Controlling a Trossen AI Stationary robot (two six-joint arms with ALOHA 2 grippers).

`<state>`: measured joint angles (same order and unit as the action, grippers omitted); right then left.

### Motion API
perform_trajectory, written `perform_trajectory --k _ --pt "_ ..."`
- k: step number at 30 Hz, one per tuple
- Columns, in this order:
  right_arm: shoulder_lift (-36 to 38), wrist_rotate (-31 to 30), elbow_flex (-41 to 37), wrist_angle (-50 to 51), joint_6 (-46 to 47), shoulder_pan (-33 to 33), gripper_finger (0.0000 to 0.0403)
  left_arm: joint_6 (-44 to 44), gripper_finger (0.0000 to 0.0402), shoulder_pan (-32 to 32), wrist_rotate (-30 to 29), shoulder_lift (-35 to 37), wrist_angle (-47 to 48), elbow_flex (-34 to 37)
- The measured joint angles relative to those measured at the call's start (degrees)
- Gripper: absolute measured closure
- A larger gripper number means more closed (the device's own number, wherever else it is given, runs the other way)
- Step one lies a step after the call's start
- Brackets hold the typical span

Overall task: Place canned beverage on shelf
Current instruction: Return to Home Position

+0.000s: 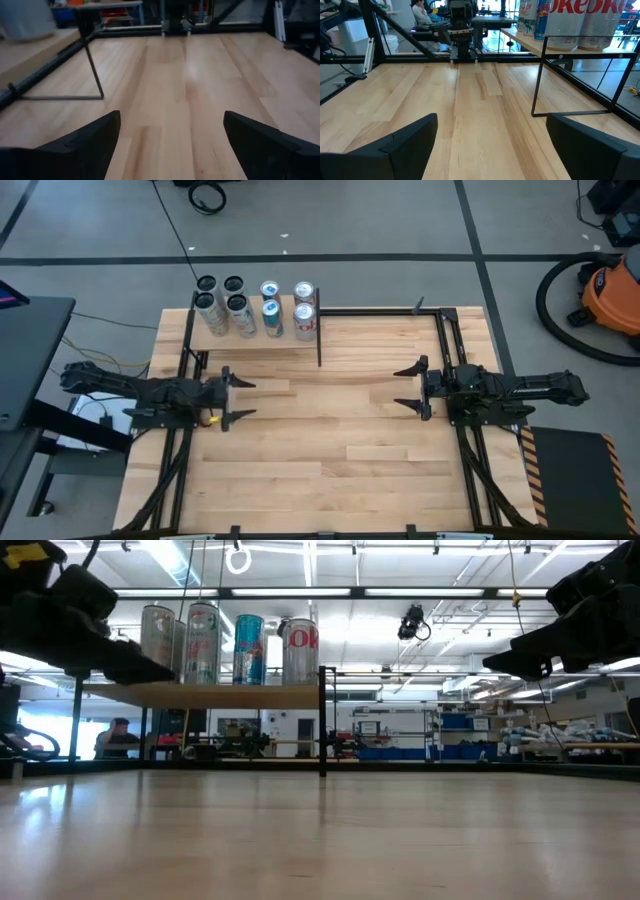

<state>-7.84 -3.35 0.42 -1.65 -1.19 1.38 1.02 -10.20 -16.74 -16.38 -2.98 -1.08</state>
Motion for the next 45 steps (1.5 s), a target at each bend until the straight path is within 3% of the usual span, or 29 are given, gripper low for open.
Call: perform_trajectory --k 14,24,45 --pt "0.0 0.0 0.0 0.0 0.0 0.0 0.0020 -15.6 0.0040 -1.0 6.2 7.9 0.4 0.6" --pt "0.0 0.0 0.0 0.0 0.0 0.0 0.0020 -13.3 0.0040 -0.9 6.4 13.0 -3.2 0.7" --pt "1.7 0.0 0.0 0.1 0.0 -0.8 0.0020 -13.2 0.0040 -0.9 6.5 15.7 -3.5 0.7"
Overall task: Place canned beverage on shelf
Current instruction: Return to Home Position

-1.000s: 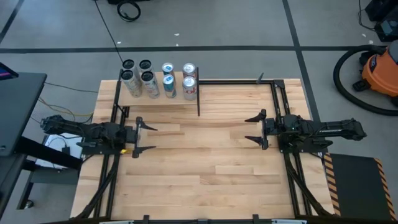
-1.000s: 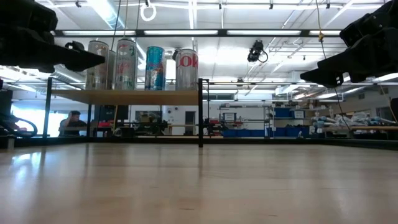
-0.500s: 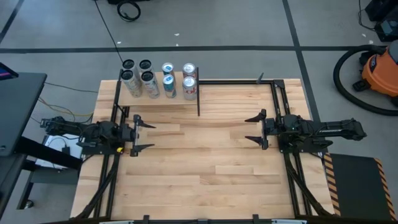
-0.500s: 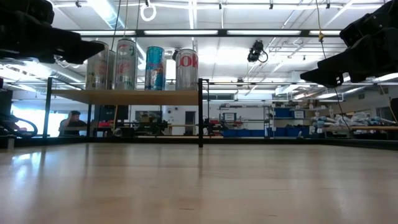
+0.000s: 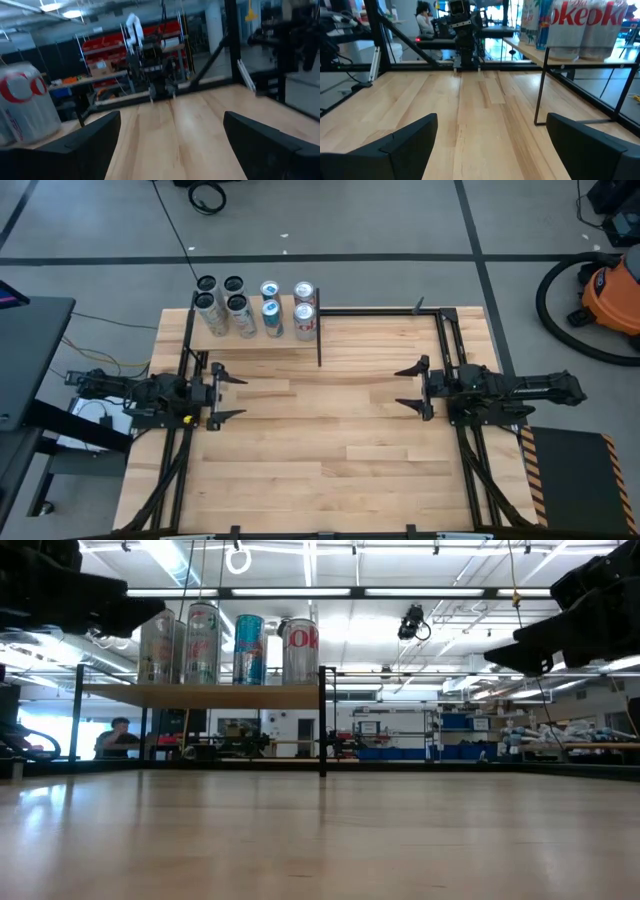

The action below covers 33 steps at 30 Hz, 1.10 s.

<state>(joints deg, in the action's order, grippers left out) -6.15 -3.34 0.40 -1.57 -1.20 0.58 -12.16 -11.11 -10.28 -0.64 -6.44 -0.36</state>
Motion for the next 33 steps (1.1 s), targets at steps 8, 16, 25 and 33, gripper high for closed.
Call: perform_trajectory --k 8,16,25,33 --pt "3.8 0.0 0.0 -0.1 0.0 -0.1 0.0020 0.0 0.0040 0.1 0.0 0.4 -1.4 0.0" --pt "6.1 0.0 0.0 -1.4 0.0 -0.1 0.0020 0.0 0.0040 0.1 0.0 0.4 -1.4 0.0" --pt "6.0 0.0 0.0 -1.8 0.0 -0.1 0.0020 0.0 0.0040 0.1 0.0 0.4 -1.4 0.0" --pt "6.0 0.0 0.0 -1.8 0.0 -0.1 0.0020 0.0 0.0040 0.1 0.0 0.4 -1.4 0.0"
